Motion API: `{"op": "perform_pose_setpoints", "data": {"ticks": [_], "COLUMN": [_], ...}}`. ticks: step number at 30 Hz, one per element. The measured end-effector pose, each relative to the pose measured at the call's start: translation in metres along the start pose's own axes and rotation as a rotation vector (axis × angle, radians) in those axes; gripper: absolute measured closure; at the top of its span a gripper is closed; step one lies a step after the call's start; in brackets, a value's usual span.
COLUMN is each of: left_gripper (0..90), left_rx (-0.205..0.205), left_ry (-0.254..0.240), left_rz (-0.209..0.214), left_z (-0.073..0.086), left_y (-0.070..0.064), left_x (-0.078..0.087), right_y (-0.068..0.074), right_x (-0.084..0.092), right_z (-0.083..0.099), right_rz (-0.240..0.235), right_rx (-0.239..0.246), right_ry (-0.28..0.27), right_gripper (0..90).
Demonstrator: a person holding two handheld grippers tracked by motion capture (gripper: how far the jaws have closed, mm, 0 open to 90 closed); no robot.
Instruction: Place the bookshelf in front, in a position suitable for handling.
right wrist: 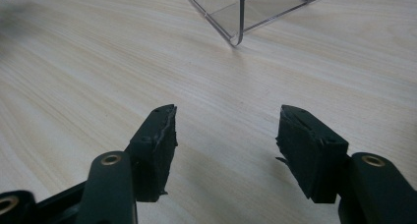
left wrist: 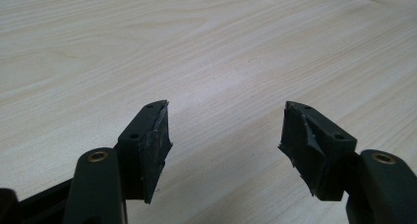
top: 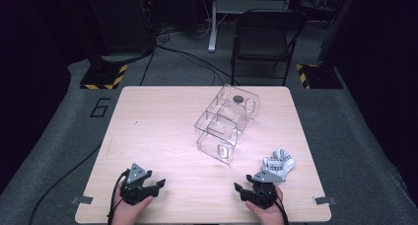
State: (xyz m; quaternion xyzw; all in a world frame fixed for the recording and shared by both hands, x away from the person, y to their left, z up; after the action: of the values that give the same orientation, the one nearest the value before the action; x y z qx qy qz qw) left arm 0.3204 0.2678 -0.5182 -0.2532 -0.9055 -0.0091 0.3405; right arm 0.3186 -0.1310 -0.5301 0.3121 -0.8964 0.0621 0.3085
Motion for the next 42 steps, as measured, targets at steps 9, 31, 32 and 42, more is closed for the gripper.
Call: {"op": "perform_pose_setpoints", "data": {"ticks": [9, 31, 32, 42], "left_gripper": [35.8, 37.3, 37.3, 37.3], "left_rx": [-0.012, 0.031, 0.029, 0.022], "left_ry": [0.009, -0.035, -0.032, -0.02], "left_rz": [-0.006, -0.009, -0.009, 0.002], "left_z": [0.0, 0.001, 0.001, 0.001], "left_y": [0.0, 0.005, 0.005, 0.004], "left_x": [0.001, 0.012, 0.011, 0.009], "right_y": [0.005, 0.012, 0.013, 0.014], "right_x": [0.003, 0.006, 0.005, 0.001], "right_z": [-0.003, -0.04, -0.042, -0.07], "right_rz": [0.004, -0.084, -0.078, -0.029], "right_rx": [0.03, 0.133, 0.13, 0.178], "right_ry": [-0.007, 0.016, 0.017, -0.037], "right_gripper": [40.2, 41.7, 42.4, 44.5]}}
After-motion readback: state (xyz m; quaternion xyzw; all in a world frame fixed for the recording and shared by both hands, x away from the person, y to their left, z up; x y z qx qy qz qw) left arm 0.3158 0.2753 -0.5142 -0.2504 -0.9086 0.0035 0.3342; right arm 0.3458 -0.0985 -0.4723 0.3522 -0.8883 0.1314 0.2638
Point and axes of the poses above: each handheld gripper's, and its own axes: x roughly backward along the jaws, z roughly out of its underside, y roughly to its left, the point moved 1 cm from there along -x, roughly forward along the jaws, and after that the axes turned 5 degrees about x, right-handed, at the moved point
